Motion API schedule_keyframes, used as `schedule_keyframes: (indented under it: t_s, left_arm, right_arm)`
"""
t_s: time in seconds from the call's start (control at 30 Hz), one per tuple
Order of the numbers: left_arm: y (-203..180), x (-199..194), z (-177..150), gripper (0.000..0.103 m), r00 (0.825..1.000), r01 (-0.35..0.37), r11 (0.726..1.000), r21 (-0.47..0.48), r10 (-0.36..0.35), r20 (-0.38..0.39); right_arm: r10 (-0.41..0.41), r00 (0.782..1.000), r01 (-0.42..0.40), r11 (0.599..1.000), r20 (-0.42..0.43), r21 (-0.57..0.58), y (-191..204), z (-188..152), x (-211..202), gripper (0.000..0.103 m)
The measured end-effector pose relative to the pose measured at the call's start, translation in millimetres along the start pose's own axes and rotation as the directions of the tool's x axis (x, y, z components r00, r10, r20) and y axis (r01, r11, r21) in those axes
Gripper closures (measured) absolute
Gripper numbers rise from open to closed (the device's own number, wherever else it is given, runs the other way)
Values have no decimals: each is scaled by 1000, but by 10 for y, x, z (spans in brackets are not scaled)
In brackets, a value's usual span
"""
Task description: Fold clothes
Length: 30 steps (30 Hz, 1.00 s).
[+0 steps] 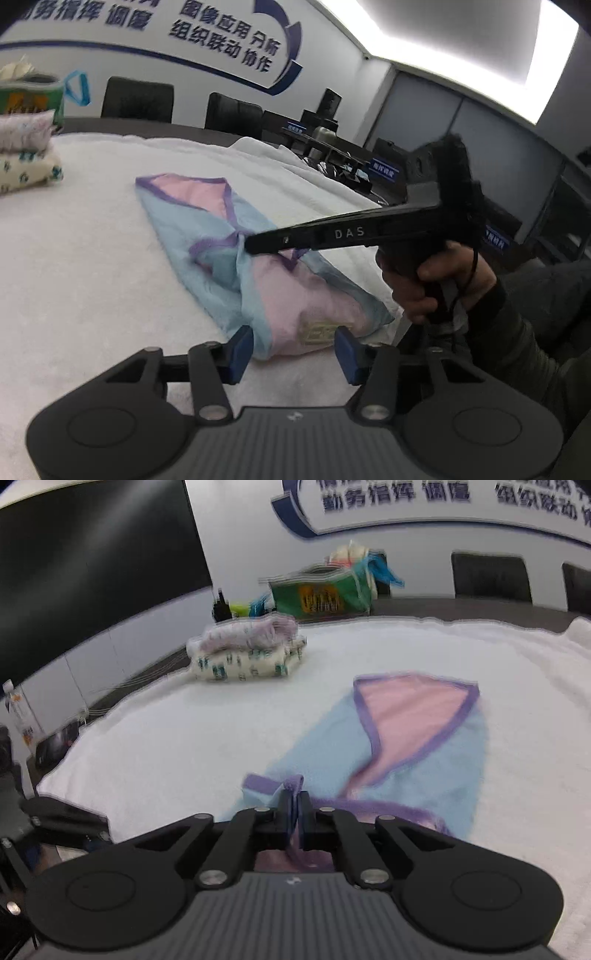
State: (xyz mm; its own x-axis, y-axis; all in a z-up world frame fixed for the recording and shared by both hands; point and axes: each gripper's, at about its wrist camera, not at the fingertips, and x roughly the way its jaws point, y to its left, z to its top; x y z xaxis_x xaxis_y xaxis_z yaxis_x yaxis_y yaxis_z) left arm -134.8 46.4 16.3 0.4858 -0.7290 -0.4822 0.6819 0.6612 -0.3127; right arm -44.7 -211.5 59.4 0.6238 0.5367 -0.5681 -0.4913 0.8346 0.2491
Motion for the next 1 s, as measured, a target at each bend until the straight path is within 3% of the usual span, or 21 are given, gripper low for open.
schedule_keyframes:
  t_s: [0.07,0.1,0.13,0.17,0.2,0.27,0.37,0.4,0.43,0.57,0.7,0.73,0.77,0.83,0.87,0.93,1.0]
  left_arm:
    - [14,24,36,57,1000,-7,1000,21,7,1]
    - [36,56,43,57,1000,-4,1000,19,4,-3]
    - [63,104,52,63,1000,-4,1000,4,4,-20]
    - [92,154,61,77,999,-5,1000,-13,5,-39]
    - [97,197,61,80,999,-5,1000,-17,4,-52]
    - [73,254,43,84,998,-2,1000,2,2,-70]
    - [79,274,18,88,996,6,1000,17,-4,-85]
    - [83,270,7,90,996,12,1000,18,-10,-89]
    - [94,275,-4,96,995,20,1000,17,-18,-101]
    - [155,291,-14,96,991,43,999,-18,-45,-125]
    - [208,293,19,95,988,57,997,-59,-65,-143]
    - [216,249,26,89,988,62,996,-63,-70,-138]
    - [224,198,33,78,989,66,996,-67,-75,-130]
    - [231,54,42,65,993,67,997,-42,-71,-95]
    - [229,-16,44,62,995,61,998,-19,-63,-79]
    - [226,-156,47,61,998,49,998,26,-48,-46]
    - [163,-197,49,59,997,78,991,107,-74,-36]
  right_arm:
    - [28,999,-28,1000,21,-10,-21,84,-54,82]
    - [57,997,-55,998,54,-37,-23,149,-129,64]
    - [87,994,-82,994,69,-78,19,223,-151,56]
    - [114,992,-107,987,54,-120,59,264,-134,56]
    - [133,991,-129,978,13,-164,129,344,-62,56]
    - [120,985,-149,951,-122,-270,297,416,181,58]
    - [0,947,-134,909,-321,-395,449,408,559,83]
    - [-30,936,-121,908,-350,-402,442,400,637,98]
    - [-38,937,-107,914,-347,-391,423,430,654,98]
    - [19,988,-49,979,-153,-197,205,621,409,99]
    - [4,985,-26,992,-171,-125,115,369,600,96]
    - [2,984,-25,992,-179,-124,118,305,634,95]
    - [-6,987,-16,991,-158,-136,143,275,584,92]
    - [-7,998,-2,988,-61,-154,182,274,258,68]
    - [-4,1000,4,986,-1,-164,195,260,53,62]
    - [-12,996,29,979,87,-203,233,148,-364,57]
    - [-3,994,31,966,111,-256,256,-101,-677,57]
